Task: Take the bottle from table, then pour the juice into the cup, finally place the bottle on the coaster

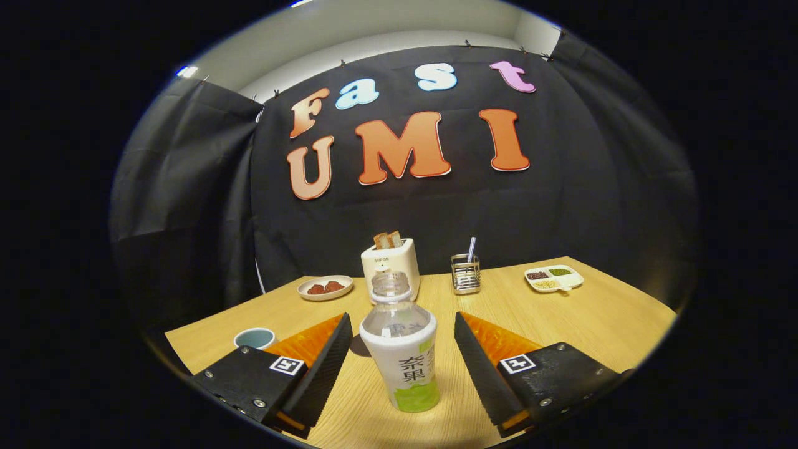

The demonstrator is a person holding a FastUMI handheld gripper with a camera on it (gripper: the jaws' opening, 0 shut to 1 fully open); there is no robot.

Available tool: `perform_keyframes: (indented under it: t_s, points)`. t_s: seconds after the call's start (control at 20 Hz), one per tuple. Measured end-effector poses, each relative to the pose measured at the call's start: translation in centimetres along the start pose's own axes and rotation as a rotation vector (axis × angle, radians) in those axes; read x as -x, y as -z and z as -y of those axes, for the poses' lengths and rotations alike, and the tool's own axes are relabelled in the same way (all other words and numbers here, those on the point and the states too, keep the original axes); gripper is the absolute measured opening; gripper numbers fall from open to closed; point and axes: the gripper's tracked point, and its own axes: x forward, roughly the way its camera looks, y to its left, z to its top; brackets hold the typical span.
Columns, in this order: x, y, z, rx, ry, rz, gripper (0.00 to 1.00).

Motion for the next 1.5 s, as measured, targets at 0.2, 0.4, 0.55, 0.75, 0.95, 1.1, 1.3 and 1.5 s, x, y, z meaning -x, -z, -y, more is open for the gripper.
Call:
perform_keyframes:
  t_s: [0.2,0.4,0.55,0.75,0.95,1.1,1.3,1.5]
  points:
    - [-1.2,2.7,0.4,0.004,0.012,-0.048,0.98]
    - [-2.0,5.3,0.6,-0.001,0.023,-0.105,0.96]
    - [-2.4,6.4,0.8,0.006,0.033,-0.12,0.9]
    - [-2.7,7.7,0.3,0.037,0.018,-0.138,0.76]
    - [-2.8,7.4,0.2,0.062,0.026,-0.131,0.65]
    - [-2.8,6.5,0.0,0.073,0.043,-0.115,0.59]
    - [-2.9,4.1,-0.8,0.14,0.062,-0.071,0.53]
    - [-3.1,2.6,-2.1,0.259,0.083,-0.044,0.53]
